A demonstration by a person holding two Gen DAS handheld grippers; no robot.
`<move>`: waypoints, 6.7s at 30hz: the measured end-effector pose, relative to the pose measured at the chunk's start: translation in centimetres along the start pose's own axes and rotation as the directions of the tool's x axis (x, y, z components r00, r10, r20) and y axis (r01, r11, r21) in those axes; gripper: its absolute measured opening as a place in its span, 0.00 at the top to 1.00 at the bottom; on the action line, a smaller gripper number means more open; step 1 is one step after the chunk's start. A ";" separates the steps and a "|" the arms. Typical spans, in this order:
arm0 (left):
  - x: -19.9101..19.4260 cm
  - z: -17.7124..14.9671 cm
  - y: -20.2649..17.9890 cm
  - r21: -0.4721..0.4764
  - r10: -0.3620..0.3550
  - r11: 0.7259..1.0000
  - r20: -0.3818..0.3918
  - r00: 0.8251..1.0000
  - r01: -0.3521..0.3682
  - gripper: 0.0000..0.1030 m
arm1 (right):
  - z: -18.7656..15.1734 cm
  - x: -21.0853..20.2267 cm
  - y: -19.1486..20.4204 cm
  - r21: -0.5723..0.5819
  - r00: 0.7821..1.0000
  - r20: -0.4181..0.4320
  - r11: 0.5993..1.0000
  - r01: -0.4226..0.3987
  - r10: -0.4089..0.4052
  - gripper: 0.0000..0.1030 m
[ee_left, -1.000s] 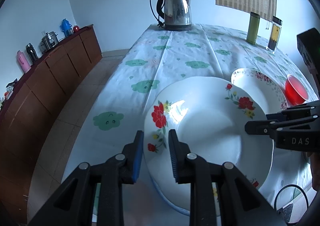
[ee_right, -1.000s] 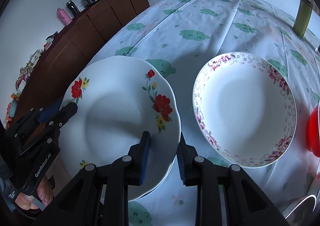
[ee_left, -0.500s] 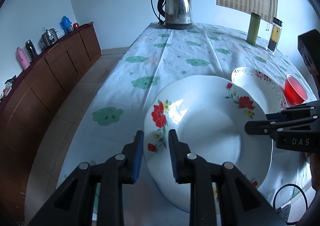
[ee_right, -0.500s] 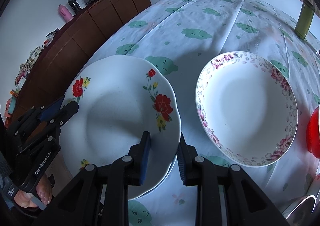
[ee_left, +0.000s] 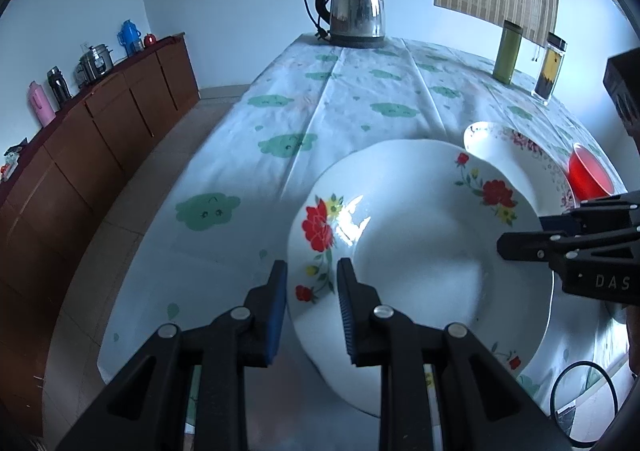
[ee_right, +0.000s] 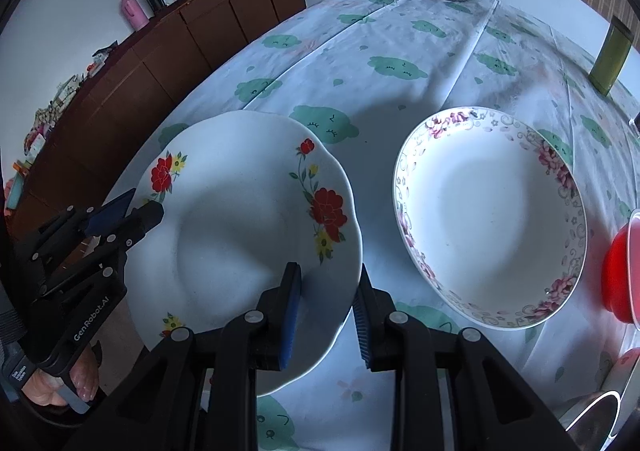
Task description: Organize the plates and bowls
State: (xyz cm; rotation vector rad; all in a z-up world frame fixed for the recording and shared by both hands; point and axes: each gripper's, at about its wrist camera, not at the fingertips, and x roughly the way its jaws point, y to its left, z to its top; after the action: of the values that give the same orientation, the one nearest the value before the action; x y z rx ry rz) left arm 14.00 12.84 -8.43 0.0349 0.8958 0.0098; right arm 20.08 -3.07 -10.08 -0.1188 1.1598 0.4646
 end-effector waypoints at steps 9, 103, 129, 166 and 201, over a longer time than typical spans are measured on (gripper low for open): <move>0.2 -0.2 0.2 0.001 0.003 1.000 -0.002 1.000 -0.003 0.78 | -0.2 0.0 0.5 -0.028 0.999 0.006 0.999 0.034 -0.033 0.73; -0.3 -0.6 -1.2 0.018 0.031 0.999 0.068 0.997 -0.032 0.29 | -3.1 -1.5 0.5 -0.046 0.970 0.244 0.999 0.028 -0.016 0.50; -1.3 6.4 -5.0 0.035 -0.133 0.991 0.063 0.989 0.131 0.06 | -0.9 -6.8 -8.0 0.157 0.972 0.215 0.986 0.061 -0.095 0.40; 9.6 12.4 -13.2 0.136 -0.193 0.963 -0.248 0.949 0.232 0.21 | 1.5 -2.4 -18.3 0.353 0.993 0.009 0.929 0.107 -0.117 0.41; 11.5 11.2 -17.0 0.293 -0.104 0.936 -0.295 0.950 0.193 0.76 | 1.9 0.8 -18.7 0.315 0.995 -0.064 0.945 0.090 -0.073 0.57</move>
State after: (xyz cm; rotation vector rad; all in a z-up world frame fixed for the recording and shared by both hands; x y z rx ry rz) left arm 29.86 -4.17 -11.01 0.2735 1.1709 -0.2805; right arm 29.69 -19.05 -12.78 0.1020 1.2610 0.1969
